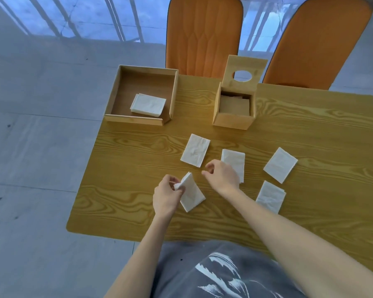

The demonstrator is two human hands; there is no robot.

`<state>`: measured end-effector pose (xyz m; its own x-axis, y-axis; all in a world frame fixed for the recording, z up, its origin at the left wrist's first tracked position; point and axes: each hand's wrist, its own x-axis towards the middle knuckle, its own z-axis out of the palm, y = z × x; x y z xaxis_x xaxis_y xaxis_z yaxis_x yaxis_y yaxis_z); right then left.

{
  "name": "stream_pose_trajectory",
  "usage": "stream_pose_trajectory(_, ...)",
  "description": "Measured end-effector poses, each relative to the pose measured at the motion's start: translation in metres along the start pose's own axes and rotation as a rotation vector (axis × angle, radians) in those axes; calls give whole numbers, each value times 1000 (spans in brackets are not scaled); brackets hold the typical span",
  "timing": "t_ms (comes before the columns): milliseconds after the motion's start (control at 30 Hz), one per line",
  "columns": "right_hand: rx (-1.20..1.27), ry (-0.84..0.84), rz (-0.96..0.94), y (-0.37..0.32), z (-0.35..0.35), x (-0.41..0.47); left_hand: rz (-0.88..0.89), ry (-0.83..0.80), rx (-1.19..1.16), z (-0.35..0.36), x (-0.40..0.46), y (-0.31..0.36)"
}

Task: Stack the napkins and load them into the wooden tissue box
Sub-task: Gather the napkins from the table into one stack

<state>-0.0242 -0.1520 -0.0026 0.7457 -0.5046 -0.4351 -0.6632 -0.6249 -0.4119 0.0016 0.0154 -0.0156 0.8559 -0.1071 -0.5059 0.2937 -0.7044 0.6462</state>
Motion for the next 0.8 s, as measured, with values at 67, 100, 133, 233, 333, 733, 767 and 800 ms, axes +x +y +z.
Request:
stream_pose_trajectory(67, 83, 36, 101, -8, -2, 13, -53, 19, -173, -3, 1, -2)
stream_pose_trajectory(100, 116, 41, 150, -13, -3, 20, -85, 25, -258, -4, 1, -3)
stream_pose_trajectory(133, 143, 42, 199, -18, -3, 26, -126, 27, -350, -5, 3, -4)
stream_pose_trajectory(233, 169, 52, 322, -34, -4, 39, -254, 23, -633, -6, 7, -7)
stream_pose_trajectory(333, 129, 60, 377, -45, 1, 44, -337, 18, -799, -8, 9, -6)
stream_pose_trajectory(733, 249, 118, 332, -42, 6, 49, -412, -14, -952, -6, 15, -8)
stream_pose_trajectory(767, 299, 134, 312, -37, 6, 48, -410, -19, -957, -5, 15, -8)
stream_pose_trajectory(800, 364, 145, 294, -32, 6, 47, -409, -22, -960, -5, 15, -8)
